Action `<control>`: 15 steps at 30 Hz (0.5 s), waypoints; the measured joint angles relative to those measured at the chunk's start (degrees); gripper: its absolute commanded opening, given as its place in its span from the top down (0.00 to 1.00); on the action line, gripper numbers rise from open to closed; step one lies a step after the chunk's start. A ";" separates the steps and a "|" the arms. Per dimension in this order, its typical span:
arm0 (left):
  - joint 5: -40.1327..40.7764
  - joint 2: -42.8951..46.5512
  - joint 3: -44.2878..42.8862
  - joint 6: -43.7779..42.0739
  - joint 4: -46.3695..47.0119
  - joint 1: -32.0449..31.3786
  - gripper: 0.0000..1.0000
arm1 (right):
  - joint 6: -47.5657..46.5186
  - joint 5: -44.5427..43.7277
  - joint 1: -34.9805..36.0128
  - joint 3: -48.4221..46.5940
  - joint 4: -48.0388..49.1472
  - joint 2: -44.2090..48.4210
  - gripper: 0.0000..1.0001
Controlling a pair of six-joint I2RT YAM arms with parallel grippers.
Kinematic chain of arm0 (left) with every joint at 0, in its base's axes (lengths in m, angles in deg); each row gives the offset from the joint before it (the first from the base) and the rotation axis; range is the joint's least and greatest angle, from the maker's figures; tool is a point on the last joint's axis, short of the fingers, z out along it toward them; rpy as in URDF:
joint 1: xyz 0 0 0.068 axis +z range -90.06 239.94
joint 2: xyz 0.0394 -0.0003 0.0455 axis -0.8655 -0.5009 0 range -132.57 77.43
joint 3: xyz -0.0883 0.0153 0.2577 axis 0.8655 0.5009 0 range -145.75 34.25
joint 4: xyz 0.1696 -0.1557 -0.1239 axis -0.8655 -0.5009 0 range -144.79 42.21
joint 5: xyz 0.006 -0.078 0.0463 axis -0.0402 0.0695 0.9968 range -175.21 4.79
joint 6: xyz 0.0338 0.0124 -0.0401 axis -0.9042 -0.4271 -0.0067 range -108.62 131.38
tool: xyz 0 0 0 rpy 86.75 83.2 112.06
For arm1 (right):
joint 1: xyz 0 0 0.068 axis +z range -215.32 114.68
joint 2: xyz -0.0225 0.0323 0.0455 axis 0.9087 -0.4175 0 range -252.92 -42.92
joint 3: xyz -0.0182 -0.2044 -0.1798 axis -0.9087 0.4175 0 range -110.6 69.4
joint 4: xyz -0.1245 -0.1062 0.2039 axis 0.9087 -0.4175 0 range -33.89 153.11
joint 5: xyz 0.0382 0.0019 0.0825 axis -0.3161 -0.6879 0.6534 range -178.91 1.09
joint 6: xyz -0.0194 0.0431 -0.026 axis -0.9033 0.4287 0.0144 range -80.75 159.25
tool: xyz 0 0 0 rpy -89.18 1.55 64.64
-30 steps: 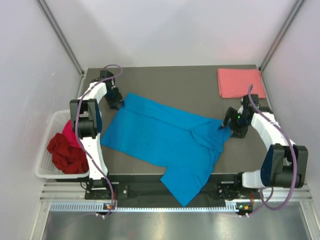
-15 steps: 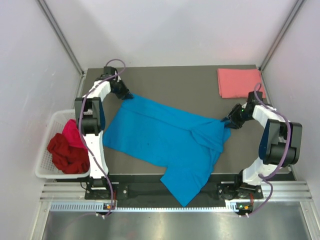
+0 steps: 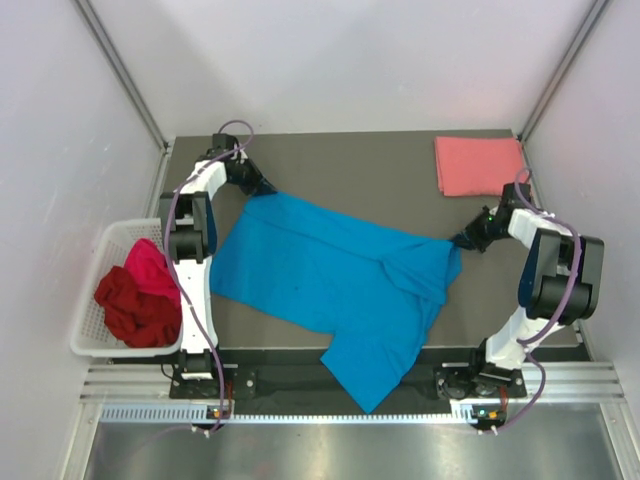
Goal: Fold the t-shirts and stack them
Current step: Fold the tshirt
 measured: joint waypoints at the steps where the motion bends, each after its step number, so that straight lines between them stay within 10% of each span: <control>1: 0.04 -0.02 -0.02 0.15 -0.09 0.00 0.89 | -0.37 -0.07 -0.61 0.26 0.17 0.00 1.00; 15: -0.52 -0.66 -0.66 1.40 -0.39 0.22 0.89 | -10.16 -0.59 -4.68 4.00 7.13 0.15 0.99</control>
